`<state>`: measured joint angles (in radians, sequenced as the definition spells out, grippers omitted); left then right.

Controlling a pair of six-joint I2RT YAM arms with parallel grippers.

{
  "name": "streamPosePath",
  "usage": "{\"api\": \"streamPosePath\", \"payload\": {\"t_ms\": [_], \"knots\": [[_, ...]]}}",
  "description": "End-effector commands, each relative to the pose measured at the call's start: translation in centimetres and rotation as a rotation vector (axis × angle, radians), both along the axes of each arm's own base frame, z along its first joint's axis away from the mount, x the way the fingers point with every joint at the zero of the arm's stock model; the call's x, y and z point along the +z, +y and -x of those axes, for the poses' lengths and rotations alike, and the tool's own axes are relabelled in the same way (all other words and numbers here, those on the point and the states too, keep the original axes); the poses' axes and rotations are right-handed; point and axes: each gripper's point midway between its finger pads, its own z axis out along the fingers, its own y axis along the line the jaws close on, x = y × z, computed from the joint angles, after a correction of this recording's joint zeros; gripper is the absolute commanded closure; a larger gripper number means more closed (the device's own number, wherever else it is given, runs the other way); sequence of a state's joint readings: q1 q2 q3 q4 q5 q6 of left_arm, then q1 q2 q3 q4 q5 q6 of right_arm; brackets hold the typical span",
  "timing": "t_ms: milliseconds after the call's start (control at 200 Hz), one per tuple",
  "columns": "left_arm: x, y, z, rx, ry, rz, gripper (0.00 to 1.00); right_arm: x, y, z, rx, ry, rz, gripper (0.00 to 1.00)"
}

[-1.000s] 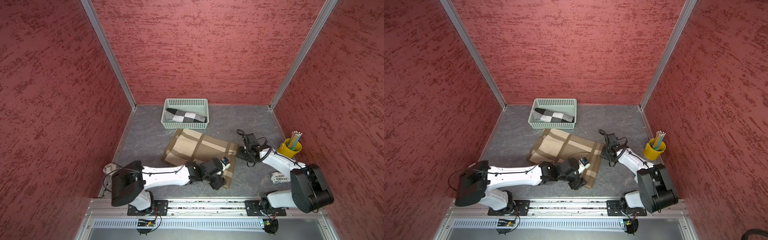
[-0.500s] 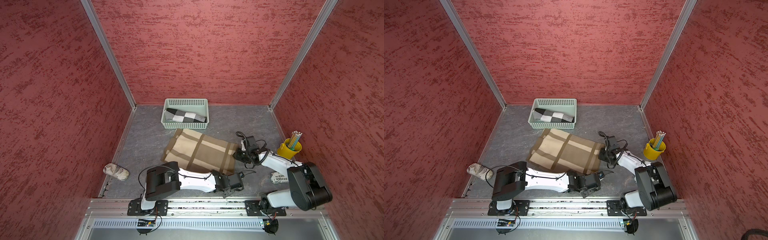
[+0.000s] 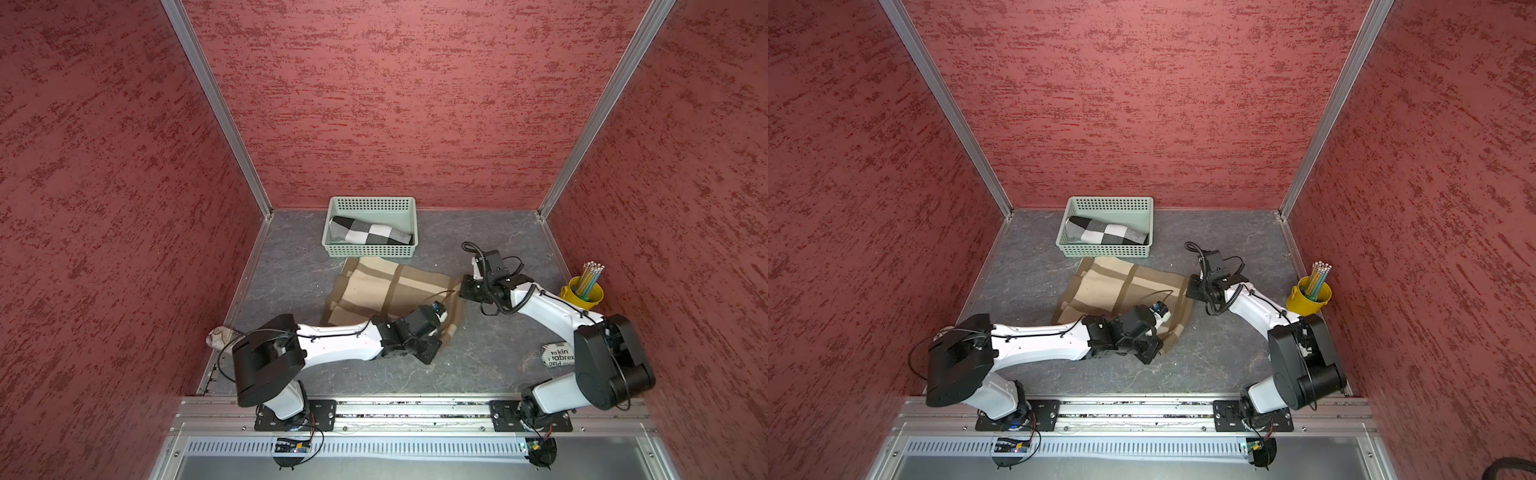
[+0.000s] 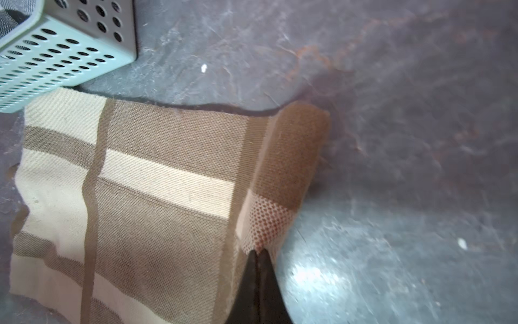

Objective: Roll up the scarf and place it into the basket
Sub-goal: Roll the scarf at the center of the board.

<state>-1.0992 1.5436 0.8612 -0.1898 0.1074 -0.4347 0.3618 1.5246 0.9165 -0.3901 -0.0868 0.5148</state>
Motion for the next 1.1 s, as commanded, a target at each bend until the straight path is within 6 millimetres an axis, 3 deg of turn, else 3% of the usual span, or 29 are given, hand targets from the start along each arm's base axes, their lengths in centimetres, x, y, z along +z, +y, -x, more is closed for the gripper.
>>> {"api": "streamPosePath", "payload": {"t_ms": [0,160,336,556,621,716,777,842,877,1012,1092], "knots": [[1.3,-0.4,1.1,0.009,0.105,0.114,1.00,-0.3,0.5,-0.2,0.013,0.028,0.108,1.00],[2.4,0.6,1.1,0.038,0.162,0.198,1.00,0.2,3.7,-2.0,0.073,0.027,0.155,1.00],[2.3,2.7,0.1,0.154,0.240,0.282,1.00,-1.5,7.4,-3.3,0.166,0.075,0.219,1.00],[-1.0,5.5,1.1,0.259,0.357,0.230,1.00,-3.2,12.1,-3.2,0.274,0.107,0.243,1.00],[-2.2,6.3,1.3,0.285,0.381,0.182,1.00,-3.8,12.9,-3.1,0.290,0.117,0.236,1.00],[-3.9,7.7,1.2,0.340,0.391,0.101,1.00,-5.3,13.2,-3.2,0.291,0.134,0.235,0.92],[-4.4,8.4,1.1,0.354,0.383,0.052,0.87,-5.8,13.3,-3.4,0.291,0.139,0.233,0.88],[-3.6,8.5,1.4,0.316,0.368,0.028,0.60,-6.2,13.7,-3.4,0.298,0.147,0.212,0.82],[-2.6,8.3,1.6,0.281,0.345,0.023,0.52,-6.1,13.9,-3.6,0.296,0.144,0.203,0.79],[3.1,8.6,0.4,0.226,0.134,-0.013,0.43,-5.9,14.0,-3.7,0.286,0.141,0.188,0.71],[5.9,7.5,-0.5,0.183,0.031,0.046,0.40,-5.7,14.2,-3.9,0.281,0.136,0.165,0.71]]}}
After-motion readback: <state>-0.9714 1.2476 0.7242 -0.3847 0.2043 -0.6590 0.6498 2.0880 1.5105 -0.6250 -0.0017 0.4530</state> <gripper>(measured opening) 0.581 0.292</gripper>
